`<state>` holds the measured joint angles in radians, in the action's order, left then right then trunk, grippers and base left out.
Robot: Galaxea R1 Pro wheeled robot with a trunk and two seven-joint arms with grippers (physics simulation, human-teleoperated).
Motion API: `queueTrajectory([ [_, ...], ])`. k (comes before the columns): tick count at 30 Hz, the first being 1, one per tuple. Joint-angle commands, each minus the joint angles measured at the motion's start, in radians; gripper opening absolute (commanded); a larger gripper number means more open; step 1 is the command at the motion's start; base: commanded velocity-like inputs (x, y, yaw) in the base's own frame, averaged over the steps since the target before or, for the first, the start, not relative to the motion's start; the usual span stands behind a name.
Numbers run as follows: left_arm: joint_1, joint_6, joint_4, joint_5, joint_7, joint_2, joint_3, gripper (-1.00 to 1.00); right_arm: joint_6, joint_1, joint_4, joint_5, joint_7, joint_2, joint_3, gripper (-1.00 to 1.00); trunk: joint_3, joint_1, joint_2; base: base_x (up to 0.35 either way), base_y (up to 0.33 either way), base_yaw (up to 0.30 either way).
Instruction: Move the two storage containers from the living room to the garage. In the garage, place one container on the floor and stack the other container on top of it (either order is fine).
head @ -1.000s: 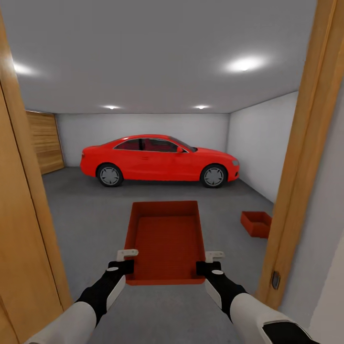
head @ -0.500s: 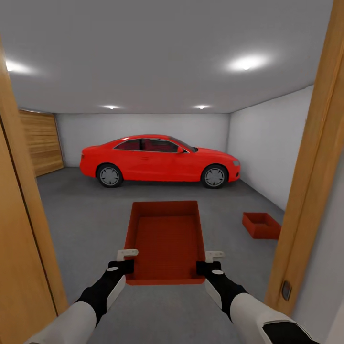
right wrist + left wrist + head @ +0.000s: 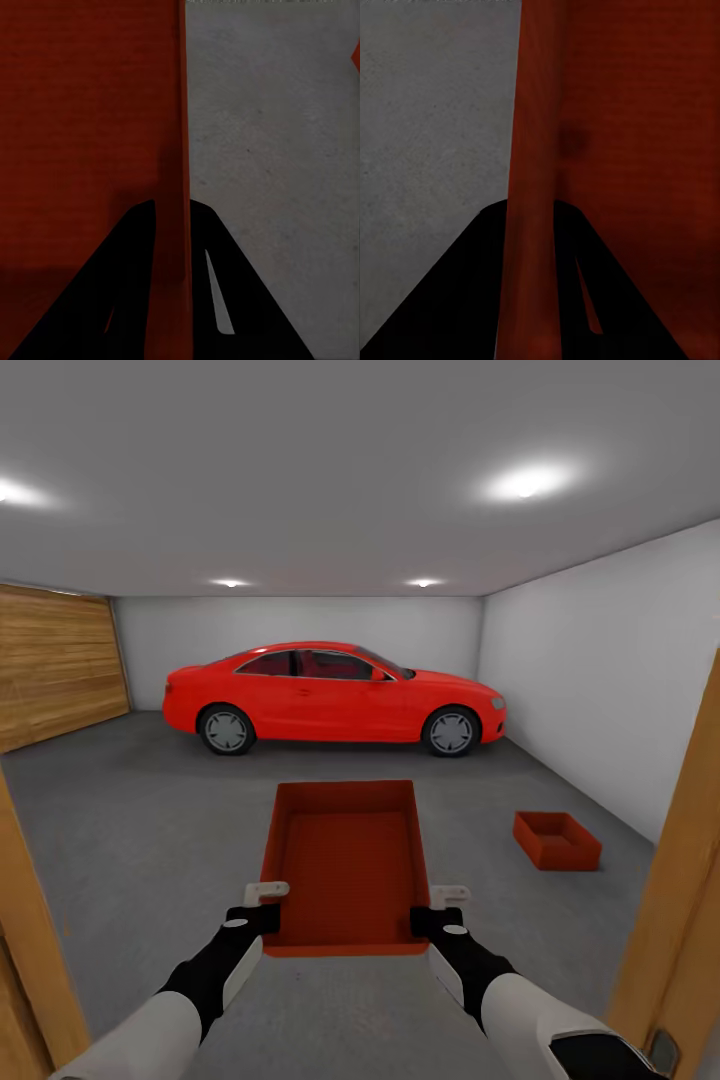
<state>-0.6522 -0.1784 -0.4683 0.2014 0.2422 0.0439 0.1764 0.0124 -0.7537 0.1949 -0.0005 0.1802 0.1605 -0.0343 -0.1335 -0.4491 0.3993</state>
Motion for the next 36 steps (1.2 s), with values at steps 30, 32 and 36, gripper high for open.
queueTrajectory([
  [30,0.000,-0.007,0.000,0.006,0.081,-0.002,-0.072,-1.00,0.060,-0.001,0.003,0.014,0.039,-0.041,0.037,-1.00,0.000,-0.001,0.001,0.322,0.000,0.000],
  [32,0.000,-0.007,0.000,0.007,0.081,-0.003,-0.072,-1.00,0.061,-0.001,0.003,0.014,0.039,-0.041,0.037,-1.00,0.000,-0.001,0.001,0.322,0.000,0.000],
  [36,0.000,-0.007,0.000,0.007,0.081,-0.003,-0.072,-1.00,0.064,-0.001,0.003,0.014,0.040,-0.041,0.037,-1.00,0.000,-0.001,0.001,0.322,0.000,0.000],
])
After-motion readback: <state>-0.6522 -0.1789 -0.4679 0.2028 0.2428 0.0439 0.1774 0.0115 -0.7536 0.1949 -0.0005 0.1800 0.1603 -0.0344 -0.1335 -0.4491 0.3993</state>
